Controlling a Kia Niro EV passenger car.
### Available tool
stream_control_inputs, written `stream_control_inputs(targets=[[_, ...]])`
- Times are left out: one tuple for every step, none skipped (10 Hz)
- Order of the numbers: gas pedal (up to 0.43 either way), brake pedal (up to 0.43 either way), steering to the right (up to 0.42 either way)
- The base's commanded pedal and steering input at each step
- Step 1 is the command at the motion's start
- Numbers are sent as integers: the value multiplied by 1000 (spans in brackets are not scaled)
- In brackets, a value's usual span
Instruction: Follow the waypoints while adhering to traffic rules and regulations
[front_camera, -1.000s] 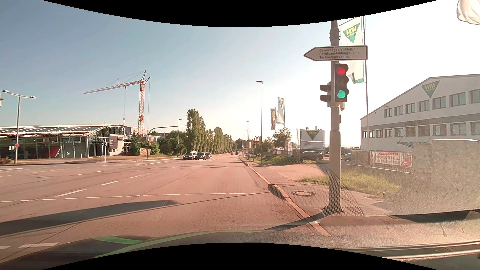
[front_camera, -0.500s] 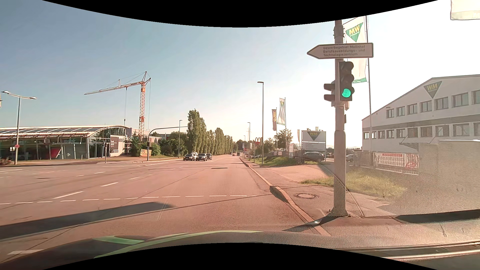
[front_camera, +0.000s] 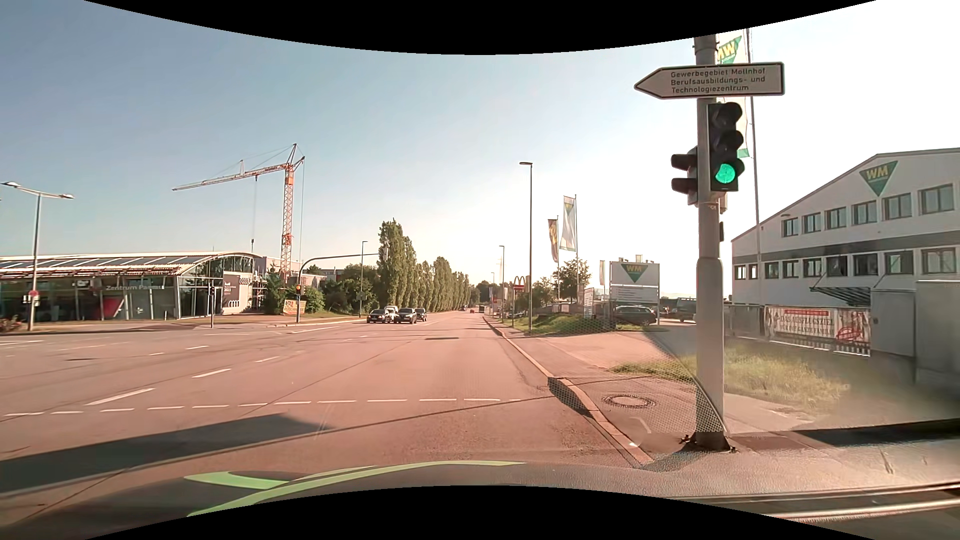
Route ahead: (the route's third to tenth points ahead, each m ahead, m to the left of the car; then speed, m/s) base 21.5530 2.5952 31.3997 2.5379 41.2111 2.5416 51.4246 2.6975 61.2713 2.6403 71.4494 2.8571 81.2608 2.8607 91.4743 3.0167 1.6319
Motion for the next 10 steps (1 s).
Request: stream_control_inputs(targets=[[169,0,9],[177,0,22],[177,0,21],[189,0,18],[189,0,16],[189,0,16],[189,0,16],[189,0,15],[189,0,8],[197,0,0]])
